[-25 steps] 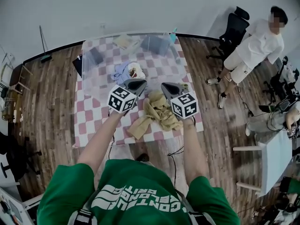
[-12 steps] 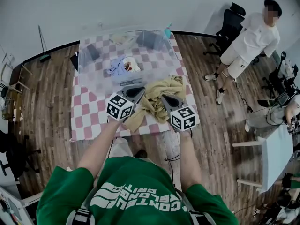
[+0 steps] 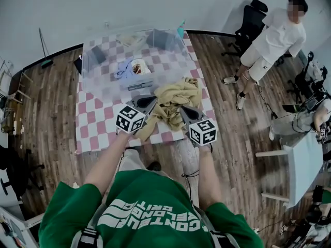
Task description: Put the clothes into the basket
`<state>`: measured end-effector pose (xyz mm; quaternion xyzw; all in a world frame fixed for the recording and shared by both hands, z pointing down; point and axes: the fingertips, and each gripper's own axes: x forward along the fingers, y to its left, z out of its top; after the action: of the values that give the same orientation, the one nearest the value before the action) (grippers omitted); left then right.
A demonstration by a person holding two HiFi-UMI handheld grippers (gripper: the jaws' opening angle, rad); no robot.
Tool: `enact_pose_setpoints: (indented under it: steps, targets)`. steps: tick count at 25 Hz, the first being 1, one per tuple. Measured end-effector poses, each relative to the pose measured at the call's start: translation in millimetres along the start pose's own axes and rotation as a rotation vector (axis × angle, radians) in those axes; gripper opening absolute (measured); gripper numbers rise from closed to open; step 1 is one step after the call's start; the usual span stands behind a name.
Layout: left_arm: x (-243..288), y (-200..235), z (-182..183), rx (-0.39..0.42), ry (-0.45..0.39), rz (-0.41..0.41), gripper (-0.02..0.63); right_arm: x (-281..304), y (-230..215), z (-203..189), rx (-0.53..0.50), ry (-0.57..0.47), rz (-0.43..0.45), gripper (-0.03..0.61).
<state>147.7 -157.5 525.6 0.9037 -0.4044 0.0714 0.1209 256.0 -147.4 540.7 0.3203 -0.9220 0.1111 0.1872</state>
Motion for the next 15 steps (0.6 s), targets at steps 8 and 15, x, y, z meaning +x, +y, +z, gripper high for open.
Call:
enact_pose_setpoints:
  steps: [8, 15]
  targets:
    - [11.2, -8.0, -27.0, -0.018, 0.045, 0.009, 0.002, -24.3, -19.3, -27.2, 0.010, 0.020, -0.036, 0.009]
    - [21.8, -8.8, -61.2, -0.044, 0.091, 0.024, 0.003, -33.7, -36.8, -57.7, -0.018, 0.071, -0.058, 0.009]
